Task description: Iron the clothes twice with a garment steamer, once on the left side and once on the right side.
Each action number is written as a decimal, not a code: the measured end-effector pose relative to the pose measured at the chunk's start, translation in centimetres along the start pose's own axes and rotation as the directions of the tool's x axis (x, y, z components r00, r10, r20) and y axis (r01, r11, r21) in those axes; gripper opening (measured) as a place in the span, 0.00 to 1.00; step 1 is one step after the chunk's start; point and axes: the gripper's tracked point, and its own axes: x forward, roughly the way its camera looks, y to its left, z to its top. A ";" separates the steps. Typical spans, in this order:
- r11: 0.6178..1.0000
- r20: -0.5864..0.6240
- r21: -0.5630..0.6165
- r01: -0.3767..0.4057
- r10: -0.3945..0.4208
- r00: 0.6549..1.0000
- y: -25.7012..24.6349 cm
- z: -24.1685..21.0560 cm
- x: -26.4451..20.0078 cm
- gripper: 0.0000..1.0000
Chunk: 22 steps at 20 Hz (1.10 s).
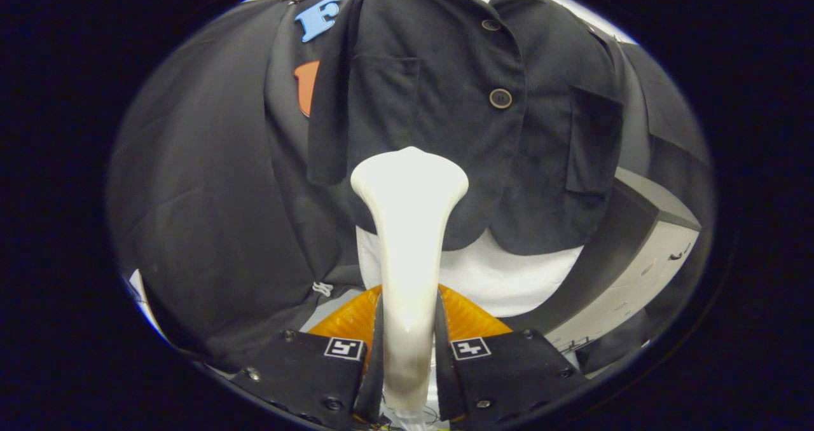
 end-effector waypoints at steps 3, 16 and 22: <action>1.000 -0.036 0.005 -0.013 0.013 0.999 0.1 -1.9 0.3 0.37; 0.999 0.005 0.019 -0.045 0.045 0.999 -4.3 1.0 -6.9 0.37; 0.998 0.069 0.052 -0.033 0.029 0.997 -13.7 3.4 -16.5 0.37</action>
